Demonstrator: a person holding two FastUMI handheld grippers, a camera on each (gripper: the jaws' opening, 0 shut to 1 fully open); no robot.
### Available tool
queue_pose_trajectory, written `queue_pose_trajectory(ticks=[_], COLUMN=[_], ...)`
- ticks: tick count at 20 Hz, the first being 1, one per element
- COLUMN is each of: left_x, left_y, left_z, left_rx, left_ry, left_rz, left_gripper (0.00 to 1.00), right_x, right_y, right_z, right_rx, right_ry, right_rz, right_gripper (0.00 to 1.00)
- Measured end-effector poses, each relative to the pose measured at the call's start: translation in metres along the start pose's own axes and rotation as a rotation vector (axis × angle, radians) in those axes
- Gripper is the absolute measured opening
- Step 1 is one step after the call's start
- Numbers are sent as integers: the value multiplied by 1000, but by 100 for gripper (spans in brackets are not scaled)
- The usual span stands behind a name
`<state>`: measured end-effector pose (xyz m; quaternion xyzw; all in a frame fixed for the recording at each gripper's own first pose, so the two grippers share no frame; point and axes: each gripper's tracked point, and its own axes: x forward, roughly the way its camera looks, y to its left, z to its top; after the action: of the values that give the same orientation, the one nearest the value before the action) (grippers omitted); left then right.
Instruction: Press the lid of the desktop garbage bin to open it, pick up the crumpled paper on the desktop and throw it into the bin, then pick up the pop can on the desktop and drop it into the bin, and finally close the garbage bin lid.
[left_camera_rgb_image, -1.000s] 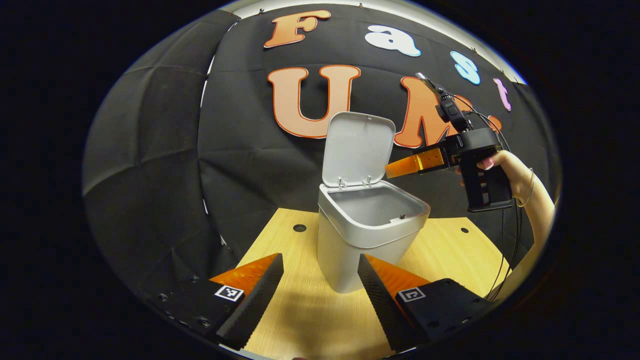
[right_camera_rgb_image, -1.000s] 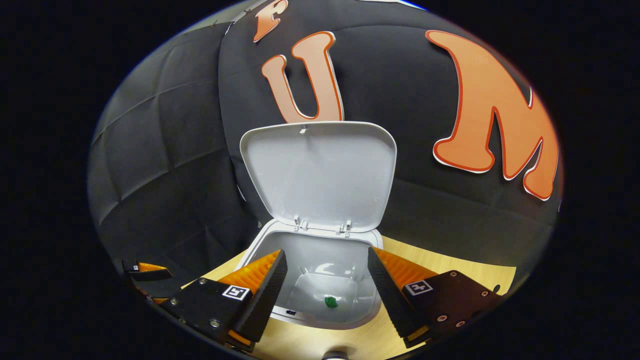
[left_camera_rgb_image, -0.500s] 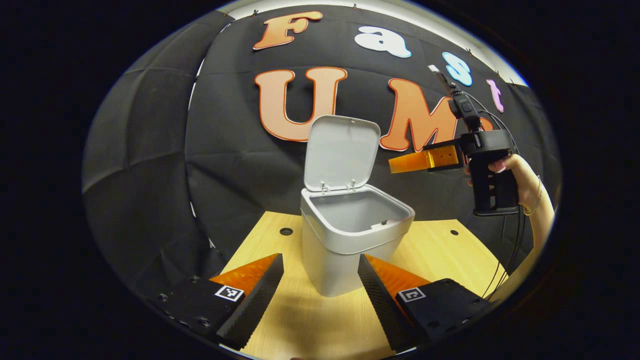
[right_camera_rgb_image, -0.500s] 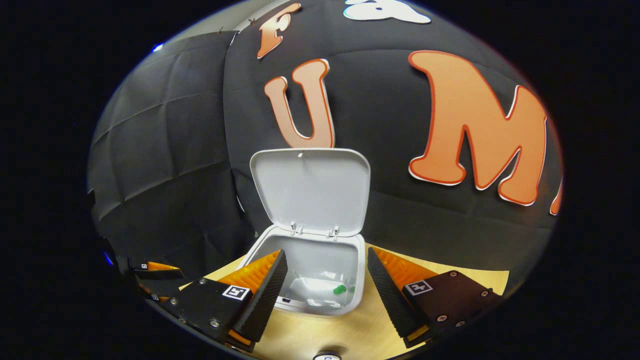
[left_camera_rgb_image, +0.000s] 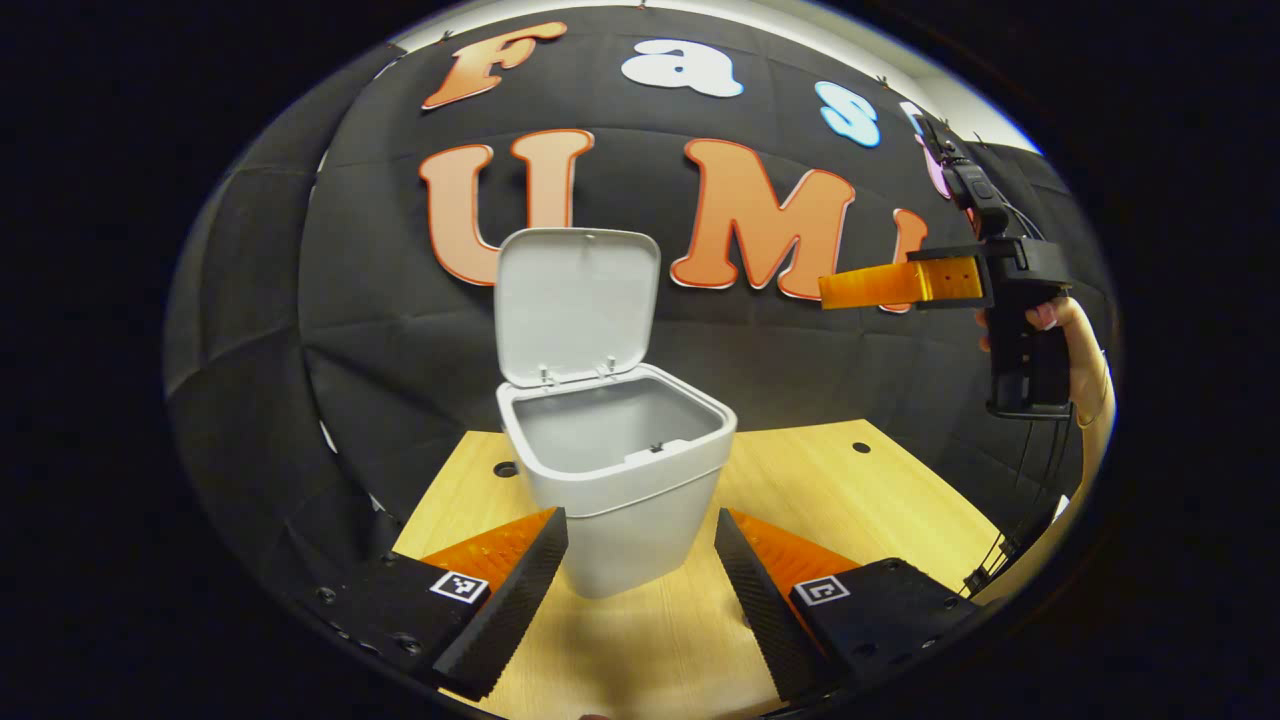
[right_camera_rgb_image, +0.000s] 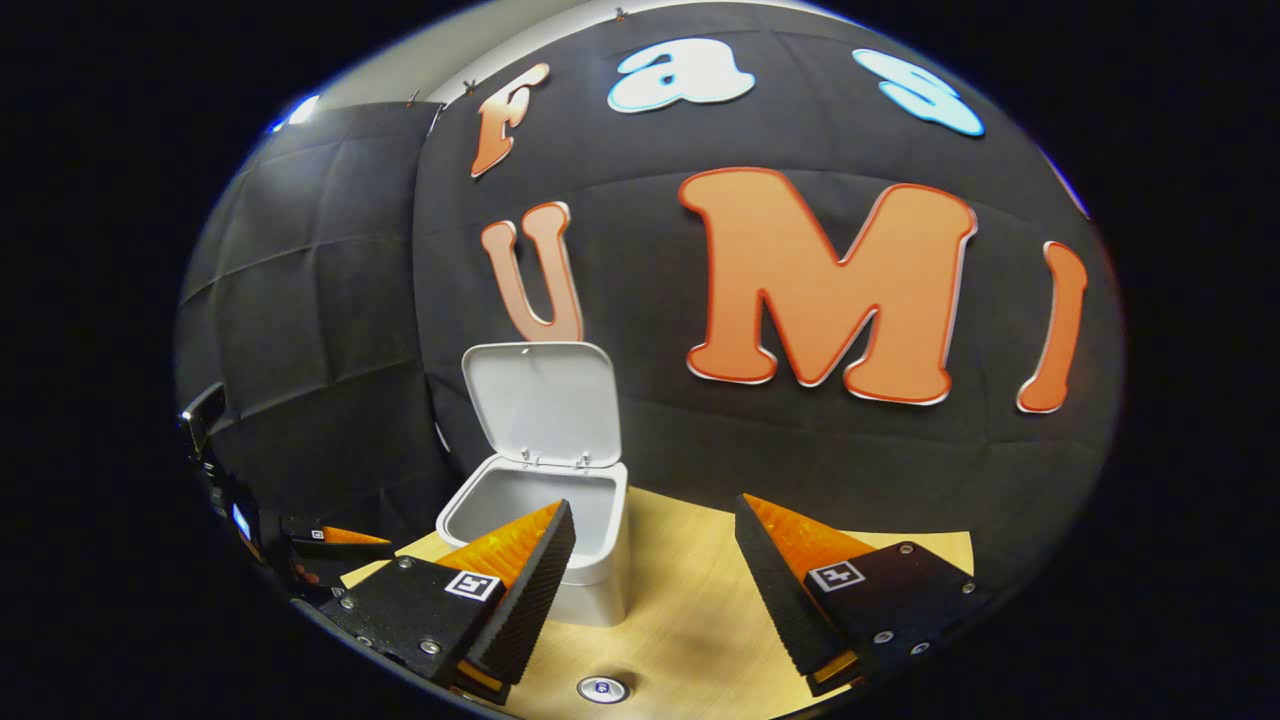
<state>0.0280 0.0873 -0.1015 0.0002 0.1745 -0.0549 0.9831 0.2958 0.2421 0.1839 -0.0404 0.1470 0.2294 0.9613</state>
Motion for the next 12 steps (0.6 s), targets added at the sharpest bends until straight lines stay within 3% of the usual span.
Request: queue_pose_trajectory(ticks=[8,10,12], left_x=[30,38,47], left_y=[-83,-103,-120], left_z=[-27,-36,-51], left_rx=[43,47,66], left_ry=[45,55,88], left_rz=[-131,-171,-197], left_gripper=[95,95,95], right_x=[-78,-92,-105], right_y=[-82,-94,-103], right_z=[-37,-46,-56], right_rx=[68,66,71], right_ry=[-45,-44,-37], right_rz=[-197,-227,-244], right_gripper=[95,100,96])
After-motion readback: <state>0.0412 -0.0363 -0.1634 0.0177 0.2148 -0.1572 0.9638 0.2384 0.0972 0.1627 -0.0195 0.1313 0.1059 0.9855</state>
